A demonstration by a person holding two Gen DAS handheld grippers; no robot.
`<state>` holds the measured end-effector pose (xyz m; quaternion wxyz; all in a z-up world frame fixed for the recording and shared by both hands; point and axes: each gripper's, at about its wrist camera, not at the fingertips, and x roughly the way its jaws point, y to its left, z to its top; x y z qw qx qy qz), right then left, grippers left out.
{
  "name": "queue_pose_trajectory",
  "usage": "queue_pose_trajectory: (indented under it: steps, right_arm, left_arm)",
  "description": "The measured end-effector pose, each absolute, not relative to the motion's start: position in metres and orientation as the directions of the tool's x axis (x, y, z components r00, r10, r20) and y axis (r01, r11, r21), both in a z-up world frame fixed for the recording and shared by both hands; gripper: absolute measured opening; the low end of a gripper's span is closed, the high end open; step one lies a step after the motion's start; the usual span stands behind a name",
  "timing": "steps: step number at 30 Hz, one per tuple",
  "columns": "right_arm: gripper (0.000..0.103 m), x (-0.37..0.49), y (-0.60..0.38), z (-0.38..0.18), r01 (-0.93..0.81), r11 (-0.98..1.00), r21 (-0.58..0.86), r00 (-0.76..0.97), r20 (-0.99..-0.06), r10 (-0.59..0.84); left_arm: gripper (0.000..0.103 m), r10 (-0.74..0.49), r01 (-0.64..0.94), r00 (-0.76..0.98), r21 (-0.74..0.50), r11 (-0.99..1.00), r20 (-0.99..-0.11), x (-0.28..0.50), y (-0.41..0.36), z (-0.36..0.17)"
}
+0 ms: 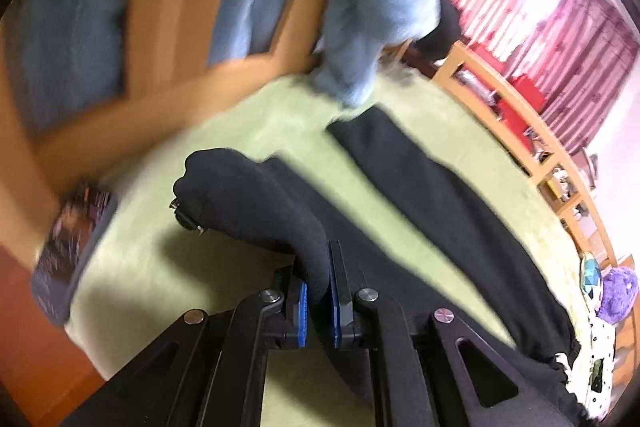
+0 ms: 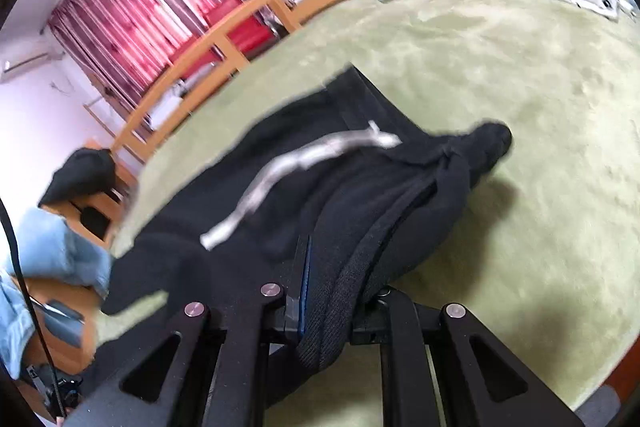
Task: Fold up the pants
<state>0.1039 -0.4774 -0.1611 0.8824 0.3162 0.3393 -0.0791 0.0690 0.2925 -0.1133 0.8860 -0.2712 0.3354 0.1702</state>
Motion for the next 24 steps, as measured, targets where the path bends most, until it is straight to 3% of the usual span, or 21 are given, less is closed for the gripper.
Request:
queue_pose_trajectory:
  steps: [9, 24]
  right_arm:
    - [0.012, 0.174, -0.467, -0.091, 0.273, 0.843, 0.463, 0.792, -0.605, 0.076]
    - [0.012, 0.346, -0.471, -0.086, 0.256, 0.853, 0.454, 0.812, -0.58, 0.065]
  left_arm:
    - [0.009, 0.174, -0.423, 0.782, -0.305, 0.853, -0.598, 0.132, 0.273, -0.044]
    - [0.008, 0.186, -0.384, 0.808, -0.261, 0.886, -0.559, 0.319, 0.23, -0.055]
